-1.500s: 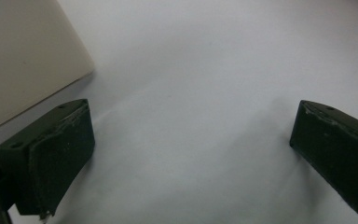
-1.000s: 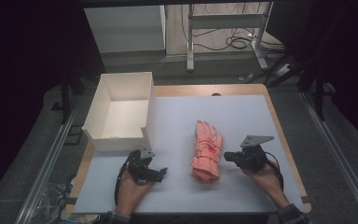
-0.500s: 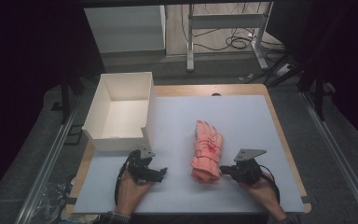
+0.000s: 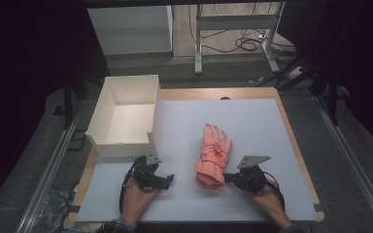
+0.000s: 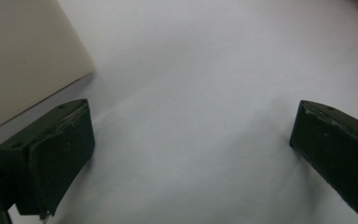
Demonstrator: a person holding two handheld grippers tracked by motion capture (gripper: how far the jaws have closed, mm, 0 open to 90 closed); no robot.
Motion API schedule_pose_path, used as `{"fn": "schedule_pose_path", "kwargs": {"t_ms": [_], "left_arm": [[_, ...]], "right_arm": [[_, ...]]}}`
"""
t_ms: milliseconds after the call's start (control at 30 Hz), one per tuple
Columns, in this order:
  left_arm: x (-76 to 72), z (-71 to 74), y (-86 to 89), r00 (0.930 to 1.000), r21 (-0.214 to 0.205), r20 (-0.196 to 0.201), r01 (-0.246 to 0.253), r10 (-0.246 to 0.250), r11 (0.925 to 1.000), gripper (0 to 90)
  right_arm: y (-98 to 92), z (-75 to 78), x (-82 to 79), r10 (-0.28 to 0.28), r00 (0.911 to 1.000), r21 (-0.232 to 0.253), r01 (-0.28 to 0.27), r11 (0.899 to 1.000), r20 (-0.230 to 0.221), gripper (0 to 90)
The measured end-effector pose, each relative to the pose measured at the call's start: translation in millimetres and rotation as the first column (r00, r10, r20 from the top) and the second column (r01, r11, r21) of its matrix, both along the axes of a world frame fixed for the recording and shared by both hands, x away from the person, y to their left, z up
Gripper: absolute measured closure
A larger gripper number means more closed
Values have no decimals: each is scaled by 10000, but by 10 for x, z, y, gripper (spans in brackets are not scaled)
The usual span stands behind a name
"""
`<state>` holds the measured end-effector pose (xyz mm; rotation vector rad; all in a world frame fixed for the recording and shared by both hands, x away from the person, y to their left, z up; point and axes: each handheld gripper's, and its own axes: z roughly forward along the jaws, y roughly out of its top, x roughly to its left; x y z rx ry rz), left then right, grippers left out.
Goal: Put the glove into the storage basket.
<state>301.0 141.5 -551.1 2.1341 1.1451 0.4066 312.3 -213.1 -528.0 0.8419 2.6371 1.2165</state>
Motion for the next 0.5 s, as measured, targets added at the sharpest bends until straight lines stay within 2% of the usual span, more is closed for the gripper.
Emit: {"fn": "schedule_pose_path", "kwargs": {"t_ms": [100,200,500], "left_arm": [[0,0,0,10000,1,0,0,0,10000,0],[0,0,0,10000,0,2,0,0,10000,0],[0,0,0,10000,2,-2,0,0,10000,0]], "right_arm": [[83,-19,44,53,10000,16,-53,10000,-17,893],[125,-30,61,-100,9999,-215,102,9997,75,893],[255,-40,181,-228,9997,-211,230,9995,101,894]]}}
